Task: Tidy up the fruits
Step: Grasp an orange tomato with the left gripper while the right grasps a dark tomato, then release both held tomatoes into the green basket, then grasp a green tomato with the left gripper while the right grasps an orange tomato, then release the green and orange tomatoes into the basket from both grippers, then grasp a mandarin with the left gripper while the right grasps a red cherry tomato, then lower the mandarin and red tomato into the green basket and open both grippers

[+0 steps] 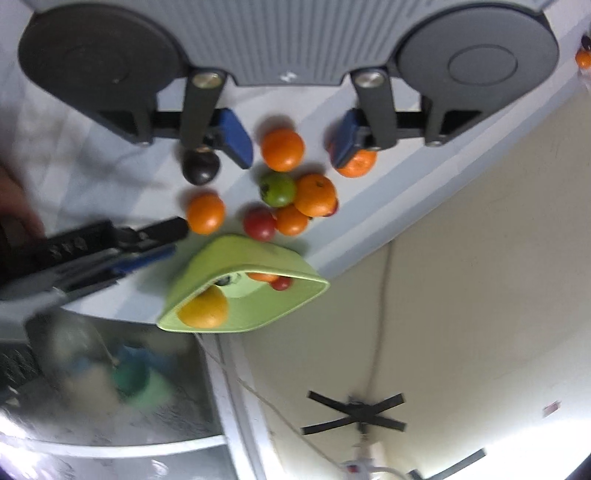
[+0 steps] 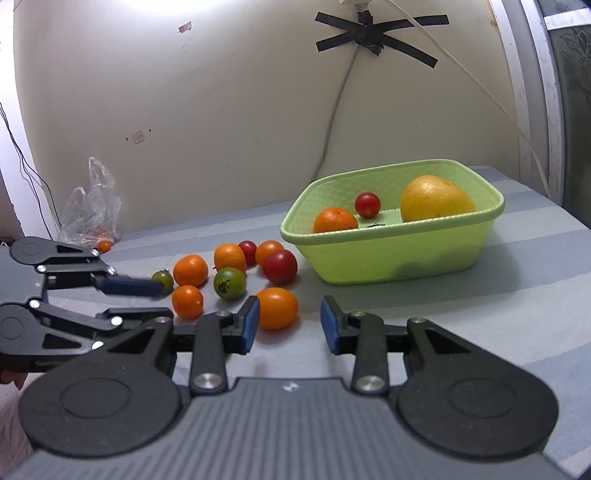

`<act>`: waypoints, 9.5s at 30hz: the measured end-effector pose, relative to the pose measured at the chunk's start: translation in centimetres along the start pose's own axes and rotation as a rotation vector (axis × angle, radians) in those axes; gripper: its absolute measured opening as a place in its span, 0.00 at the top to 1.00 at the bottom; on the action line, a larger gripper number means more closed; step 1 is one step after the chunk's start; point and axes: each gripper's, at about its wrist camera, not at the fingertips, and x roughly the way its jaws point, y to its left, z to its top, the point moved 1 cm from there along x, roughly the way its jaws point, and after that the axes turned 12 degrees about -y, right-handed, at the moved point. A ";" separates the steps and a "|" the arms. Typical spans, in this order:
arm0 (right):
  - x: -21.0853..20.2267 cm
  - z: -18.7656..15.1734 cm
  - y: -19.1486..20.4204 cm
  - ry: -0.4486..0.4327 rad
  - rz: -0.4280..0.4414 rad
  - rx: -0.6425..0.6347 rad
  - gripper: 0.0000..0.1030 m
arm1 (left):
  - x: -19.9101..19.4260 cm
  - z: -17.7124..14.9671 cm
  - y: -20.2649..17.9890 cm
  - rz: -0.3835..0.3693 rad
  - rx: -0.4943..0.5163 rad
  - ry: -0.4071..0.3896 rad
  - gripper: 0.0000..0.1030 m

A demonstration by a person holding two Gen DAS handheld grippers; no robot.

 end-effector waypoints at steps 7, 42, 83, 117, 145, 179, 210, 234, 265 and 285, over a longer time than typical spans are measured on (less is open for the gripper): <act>-0.4 0.0 0.0 -0.018 0.010 -0.003 0.62 | 2.7 -0.9 -1.0 -0.037 -0.005 0.056 0.49; -0.2 -0.5 4.5 -0.057 0.085 -0.186 0.73 | 0.3 2.5 1.2 -0.075 -0.387 -0.121 0.71; 1.1 1.3 3.2 -0.126 0.086 -0.115 0.55 | -2.3 -4.3 9.0 0.218 -0.543 -0.057 0.45; 2.9 -0.8 3.2 0.116 -0.018 -0.212 0.65 | 4.6 -1.1 1.2 -0.003 -0.515 0.003 0.72; 5.1 7.1 -8.6 -0.131 -0.172 -0.111 0.64 | 15.9 8.1 -0.4 -0.115 -0.572 0.002 0.69; 0.3 2.7 3.6 -0.142 0.049 -0.144 0.58 | -2.8 -5.0 6.9 0.295 -0.562 -0.124 0.51; 1.2 -0.2 9.4 0.157 0.290 -0.194 0.61 | -5.9 -5.6 5.9 -0.123 -0.734 -0.355 0.40; 15.9 4.0 10.2 0.369 0.129 -0.582 0.76 | -4.6 -5.3 1.8 -0.045 -0.479 -0.104 0.64; -1.8 0.2 5.2 -0.061 0.022 -0.260 0.75 | 0.9 2.3 1.3 -0.096 -0.529 -0.110 0.65; 2.4 4.2 -2.1 -0.229 -0.132 -0.099 0.57 | 12.4 8.6 3.8 -0.140 -0.635 -0.076 0.48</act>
